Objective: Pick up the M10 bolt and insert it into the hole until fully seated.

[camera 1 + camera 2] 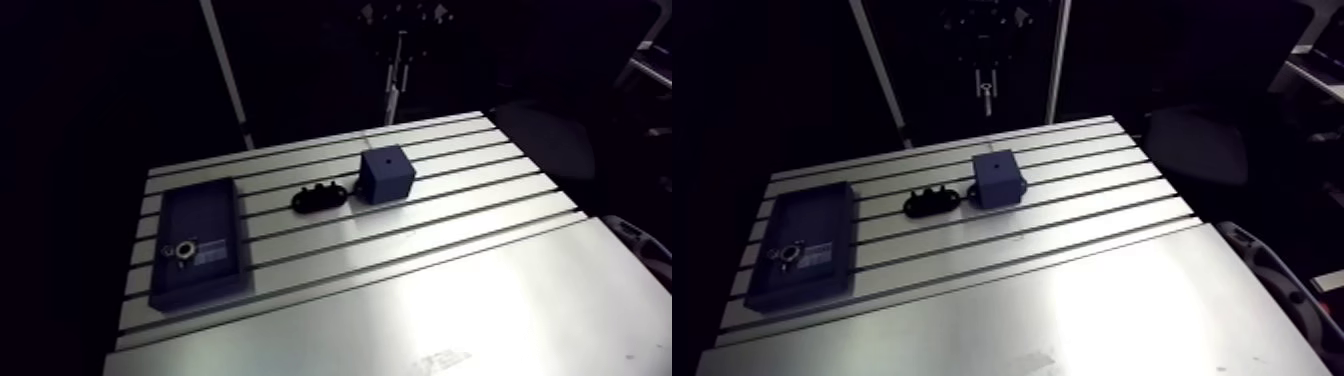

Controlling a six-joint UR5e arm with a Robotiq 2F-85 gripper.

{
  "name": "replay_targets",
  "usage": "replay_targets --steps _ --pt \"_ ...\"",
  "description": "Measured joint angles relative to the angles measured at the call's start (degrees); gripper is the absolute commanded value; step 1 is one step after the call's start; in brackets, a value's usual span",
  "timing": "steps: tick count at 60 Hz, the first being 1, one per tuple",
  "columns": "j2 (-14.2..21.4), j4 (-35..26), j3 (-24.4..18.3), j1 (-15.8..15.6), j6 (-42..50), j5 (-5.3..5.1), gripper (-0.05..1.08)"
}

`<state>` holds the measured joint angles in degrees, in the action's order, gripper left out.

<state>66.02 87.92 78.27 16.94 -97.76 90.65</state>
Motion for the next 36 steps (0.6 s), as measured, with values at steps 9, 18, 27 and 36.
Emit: replay_targets --steps 9,18,27,36 --pt "-1.3 -1.0 -0.5 0.0 0.0 0.16 1.08" --pt "-2.1 -2.0 -0.5 0.0 0.0 0.83 1.08" --pt "-2.8 -2.8 -0.5 0.0 0.0 1.43 1.08" --pt "-3.1 -3.2 -0.4 0.0 -0.1 1.71 1.08"
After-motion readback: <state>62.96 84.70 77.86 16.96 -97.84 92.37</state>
